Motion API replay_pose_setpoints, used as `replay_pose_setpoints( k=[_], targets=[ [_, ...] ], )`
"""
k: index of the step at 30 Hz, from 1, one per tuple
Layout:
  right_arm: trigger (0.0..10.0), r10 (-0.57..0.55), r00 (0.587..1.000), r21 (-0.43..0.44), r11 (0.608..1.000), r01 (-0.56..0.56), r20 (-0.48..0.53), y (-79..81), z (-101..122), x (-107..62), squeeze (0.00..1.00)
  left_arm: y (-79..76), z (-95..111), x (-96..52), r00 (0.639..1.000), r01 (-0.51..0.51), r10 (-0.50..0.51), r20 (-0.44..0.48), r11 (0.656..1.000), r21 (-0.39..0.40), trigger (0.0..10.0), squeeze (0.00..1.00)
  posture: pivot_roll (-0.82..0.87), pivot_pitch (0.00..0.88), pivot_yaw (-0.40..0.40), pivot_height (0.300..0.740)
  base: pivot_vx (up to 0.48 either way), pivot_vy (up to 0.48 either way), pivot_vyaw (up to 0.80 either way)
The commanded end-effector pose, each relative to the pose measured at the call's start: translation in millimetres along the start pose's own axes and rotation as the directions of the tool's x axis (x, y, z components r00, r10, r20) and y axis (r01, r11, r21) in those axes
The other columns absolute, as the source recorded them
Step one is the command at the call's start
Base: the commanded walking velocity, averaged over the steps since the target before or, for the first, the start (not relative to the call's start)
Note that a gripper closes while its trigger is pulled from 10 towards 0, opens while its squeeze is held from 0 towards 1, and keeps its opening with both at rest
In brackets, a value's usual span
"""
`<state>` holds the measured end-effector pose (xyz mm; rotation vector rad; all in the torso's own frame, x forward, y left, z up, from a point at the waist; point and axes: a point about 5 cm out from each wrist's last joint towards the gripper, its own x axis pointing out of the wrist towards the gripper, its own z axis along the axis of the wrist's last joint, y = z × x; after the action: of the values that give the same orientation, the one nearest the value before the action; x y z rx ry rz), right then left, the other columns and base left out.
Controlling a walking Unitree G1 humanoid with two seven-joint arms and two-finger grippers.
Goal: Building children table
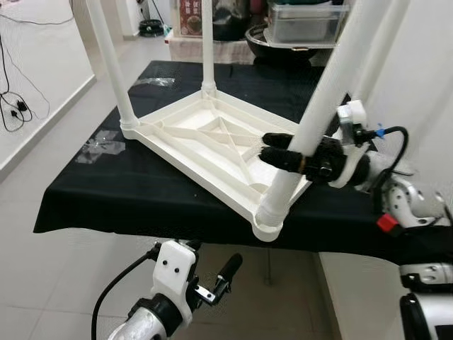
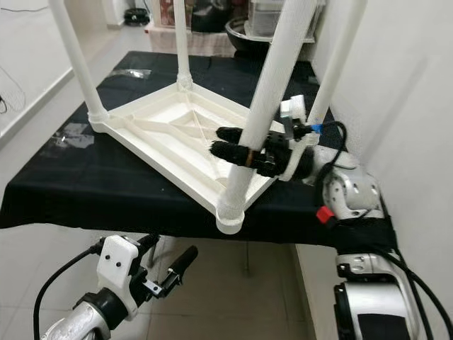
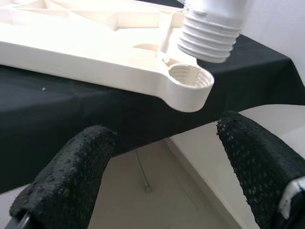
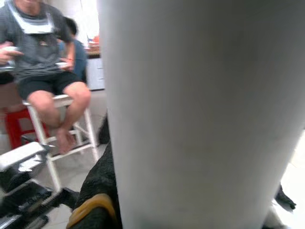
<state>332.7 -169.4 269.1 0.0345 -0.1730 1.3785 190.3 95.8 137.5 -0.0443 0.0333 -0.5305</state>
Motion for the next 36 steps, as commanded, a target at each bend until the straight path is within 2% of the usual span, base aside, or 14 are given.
replay_pose_setpoints(
  k=[1, 6, 8, 9, 10, 24, 31, 36],
  targets=[
    [10.0, 0.068, 0.998, -0.004, 0.998, -0.068, 0.010, 2.3, 1, 8.0, 0.00, -1.2, 0, -2.8, 1.000, 0.009, -0.009, -0.011, 1.000, -0.006, 10.0, 0.00, 0.10, 0.135, -0.041, 0.740, 0.000, 0.000, 0.00],
    [10.0, 0.066, 0.997, -0.022, 0.998, -0.067, -0.042, -0.3, -10, 12.3, 0.00, -5.3, 5, -4.2, 0.999, 0.039, -0.039, 0.010, 0.999, 0.000, 10.0, 0.00, 0.10, 0.141, -0.043, 0.740, 0.000, 0.000, 0.00],
    [10.0, 0.053, 0.997, -0.029, 0.998, -0.055, -0.060, -3.5, -14, 15.9, 0.00, -22.0, 15, -3.2, 0.989, 0.140, -0.141, 0.044, 0.990, 0.026, 10.0, 0.00, 0.10, 0.155, -0.043, 0.740, 0.000, 0.000, 0.00],
    [10.0, 0.053, 0.997, -0.029, 0.998, -0.055, -0.060, -3.5, -14, 15.9, 0.00, -22.0, 15, -3.2, 0.989, 0.140, -0.141, 0.044, 0.990, 0.026, 10.0, 0.00, 0.10, 0.155, -0.043, 0.740, 0.000, 0.000, 0.00],
    [10.0, 0.041, 0.997, -0.032, 0.999, -0.044, -0.072, -6.5, -17, 19.5, 0.00, -32.7, 14, -3.9, 0.980, 0.194, -0.196, 0.039, 0.980, 0.046, 10.0, 0.00, 0.10, 0.160, -0.039, 0.740, 0.000, 0.000, 0.00],
    [10.0, 0.021, 0.993, -0.058, 0.998, -0.028, -0.115, -12.5, -22, 17.6, 0.00, -28.5, 15, -6.1, 0.988, 0.153, -0.154, 0.034, 0.988, 0.018, 10.0, 0.00, 0.11, 0.174, -0.044, 0.740, 0.000, 0.000, 0.00],
    [10.0, 0.001, 0.988, -0.098, 0.995, -0.017, -0.156, -17.2, -21, 8.0, 0.00, -30.1, 16, -6.9, 0.987, 0.155, -0.155, 0.031, 0.988, 0.020, 10.0, 0.00, 0.11, 0.174, -0.044, 0.740, 0.000, 0.000, 0.00],
    [10.0, 0.062, 0.987, -0.093, 0.993, -0.077, -0.151, -11.4, -13, -0.3, 0.00, -30.5, 14, -7.5, 0.987, 0.157, -0.157, 0.026, 0.987, 0.018, 10.0, 0.00, 0.10, 0.168, -0.042, 0.740, 0.000, 0.000, 0.00]
  ],
)
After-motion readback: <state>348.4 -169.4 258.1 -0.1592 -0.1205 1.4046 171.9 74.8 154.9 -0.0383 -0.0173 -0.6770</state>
